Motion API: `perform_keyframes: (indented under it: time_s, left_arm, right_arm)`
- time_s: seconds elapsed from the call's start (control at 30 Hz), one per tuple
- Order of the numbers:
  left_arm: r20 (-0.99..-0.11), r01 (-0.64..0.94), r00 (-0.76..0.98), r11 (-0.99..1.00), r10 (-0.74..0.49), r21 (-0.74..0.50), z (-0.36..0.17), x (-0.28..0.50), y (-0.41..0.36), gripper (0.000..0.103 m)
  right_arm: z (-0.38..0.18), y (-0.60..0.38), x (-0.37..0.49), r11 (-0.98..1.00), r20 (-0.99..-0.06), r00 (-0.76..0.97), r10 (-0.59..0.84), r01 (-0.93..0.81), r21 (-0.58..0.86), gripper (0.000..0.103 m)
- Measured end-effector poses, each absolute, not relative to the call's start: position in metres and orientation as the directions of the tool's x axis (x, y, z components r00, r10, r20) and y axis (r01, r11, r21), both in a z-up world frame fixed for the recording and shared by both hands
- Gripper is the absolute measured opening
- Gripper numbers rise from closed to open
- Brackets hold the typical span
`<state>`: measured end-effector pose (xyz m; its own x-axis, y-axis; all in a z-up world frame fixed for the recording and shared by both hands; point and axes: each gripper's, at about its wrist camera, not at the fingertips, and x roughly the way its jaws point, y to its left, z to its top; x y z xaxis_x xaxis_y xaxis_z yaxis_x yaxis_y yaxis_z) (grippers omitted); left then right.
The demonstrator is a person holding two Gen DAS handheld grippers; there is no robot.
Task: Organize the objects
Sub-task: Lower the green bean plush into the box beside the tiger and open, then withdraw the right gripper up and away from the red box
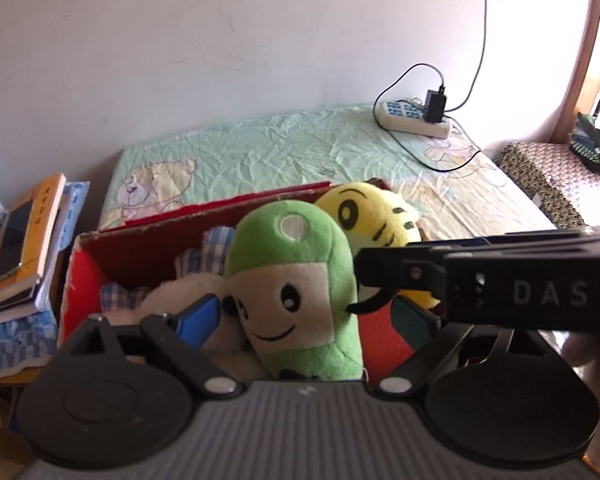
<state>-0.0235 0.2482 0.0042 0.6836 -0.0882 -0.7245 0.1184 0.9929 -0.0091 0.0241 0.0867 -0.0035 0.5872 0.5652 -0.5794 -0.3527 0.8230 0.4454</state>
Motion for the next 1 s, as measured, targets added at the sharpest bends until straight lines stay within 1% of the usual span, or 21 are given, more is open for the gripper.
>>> perform_keyframes:
  time_s: [0.07,0.17,0.3,0.43,0.53,0.6,0.67,0.73,0.83,0.9,1.0]
  left_arm:
    - [-0.724,0.099,0.687,0.995,-0.063,0.007,0.006,-0.026,0.244,0.092]
    - [-0.723,0.060,0.691,0.997,-0.012,0.042,0.009,-0.028,0.237,0.094]
    - [-0.729,0.019,0.684,0.998,0.029,0.057,0.014,-0.029,0.225,0.094]
    - [-0.723,-0.002,0.689,0.997,0.058,0.078,0.021,-0.035,0.202,0.094]
    - [-0.721,-0.020,0.688,0.995,0.085,0.097,0.022,-0.036,0.181,0.094]
    - [-0.736,-0.022,0.673,0.996,0.076,0.083,0.021,-0.035,0.166,0.094]
    - [-0.746,-0.023,0.662,0.997,0.073,0.078,0.018,-0.036,0.151,0.094]
    - [-0.752,-0.025,0.654,0.996,0.083,0.088,0.015,-0.036,0.134,0.095]
    - [-0.768,-0.015,0.636,0.996,0.076,0.087,0.007,-0.036,0.109,0.095]
    - [-0.780,-0.009,0.622,0.997,0.066,0.077,0.002,-0.037,0.093,0.095]
    - [-0.795,0.004,0.605,0.998,0.044,0.058,-0.008,-0.039,0.070,0.095]
  right_arm:
    - [-0.003,0.084,0.022,0.829,-0.576,0.599,0.556,-0.346,0.439,0.046]
    - [0.000,0.079,0.020,0.834,-0.571,0.612,0.547,-0.346,0.430,0.049]
    - [0.002,0.067,0.016,0.844,-0.570,0.625,0.533,-0.346,0.410,0.050]
    - [0.005,0.044,0.008,0.873,-0.578,0.657,0.484,-0.316,0.371,0.058]
    - [0.007,0.025,0.002,0.896,-0.588,0.678,0.440,-0.294,0.332,0.058]
    - [0.007,0.011,-0.003,0.909,-0.593,0.691,0.414,-0.280,0.309,0.059]
    - [0.005,-0.006,-0.009,0.920,-0.595,0.705,0.386,-0.248,0.303,0.065]
    - [0.004,-0.022,-0.013,0.935,-0.606,0.717,0.346,-0.210,0.285,0.067]
    - [0.001,-0.043,-0.020,0.957,-0.622,0.731,0.280,-0.158,0.245,0.071]
    - [-0.002,-0.055,-0.026,0.971,-0.644,0.730,0.228,-0.122,0.205,0.071]
    - [-0.007,-0.072,-0.034,0.986,-0.662,0.732,0.160,-0.081,0.148,0.077]
